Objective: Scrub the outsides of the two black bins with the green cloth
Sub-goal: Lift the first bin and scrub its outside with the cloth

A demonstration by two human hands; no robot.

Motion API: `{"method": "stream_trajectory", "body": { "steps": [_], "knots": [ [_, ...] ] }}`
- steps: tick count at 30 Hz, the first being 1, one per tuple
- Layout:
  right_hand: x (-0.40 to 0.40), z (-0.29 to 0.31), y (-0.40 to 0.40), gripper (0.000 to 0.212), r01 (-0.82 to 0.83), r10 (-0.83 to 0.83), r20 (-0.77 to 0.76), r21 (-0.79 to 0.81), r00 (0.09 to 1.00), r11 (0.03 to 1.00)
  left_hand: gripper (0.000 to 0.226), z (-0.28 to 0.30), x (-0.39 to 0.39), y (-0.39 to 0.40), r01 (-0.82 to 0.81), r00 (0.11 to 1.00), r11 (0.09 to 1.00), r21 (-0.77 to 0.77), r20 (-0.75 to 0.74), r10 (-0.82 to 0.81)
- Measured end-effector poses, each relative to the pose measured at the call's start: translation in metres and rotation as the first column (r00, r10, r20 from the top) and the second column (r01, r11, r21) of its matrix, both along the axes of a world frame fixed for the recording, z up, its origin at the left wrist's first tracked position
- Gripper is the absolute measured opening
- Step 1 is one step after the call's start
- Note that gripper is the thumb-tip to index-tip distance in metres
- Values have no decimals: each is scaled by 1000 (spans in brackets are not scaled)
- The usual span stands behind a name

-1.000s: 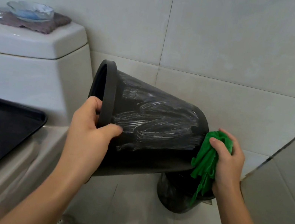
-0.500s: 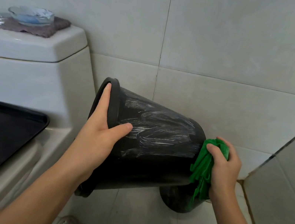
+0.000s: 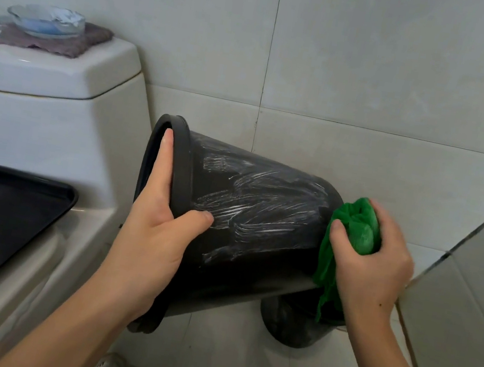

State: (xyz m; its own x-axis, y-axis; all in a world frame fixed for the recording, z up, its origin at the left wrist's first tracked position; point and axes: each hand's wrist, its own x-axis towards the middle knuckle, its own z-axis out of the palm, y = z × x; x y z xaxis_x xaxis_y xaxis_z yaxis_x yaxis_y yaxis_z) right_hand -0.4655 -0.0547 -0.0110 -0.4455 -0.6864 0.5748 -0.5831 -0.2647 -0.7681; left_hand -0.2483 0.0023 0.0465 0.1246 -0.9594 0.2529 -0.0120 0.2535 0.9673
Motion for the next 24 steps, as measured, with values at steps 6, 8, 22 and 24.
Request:
{"method": "stream_trajectory", "body": {
  "steps": [6,8,22,24],
  "knots": [
    [30,11,17,51,-196,157,-202,-190,967,962,92,-3,-11,3,16,998,997,-70,-53,-20],
    [45,13,27,46,-283,221,-252,-244,942,928,91,-6,-12,2,-3,998,996,-88,-59,-3],
    [42,-17,9,69,-265,190,-435,-118,880,957,97,-3,-14,2,-98,986,993,-72,-141,87],
    [31,-19,1,57,-246,153,-429,-171,890,954,94,-3,-12,1,-75,990,994,-74,-129,65]
  ]
}}
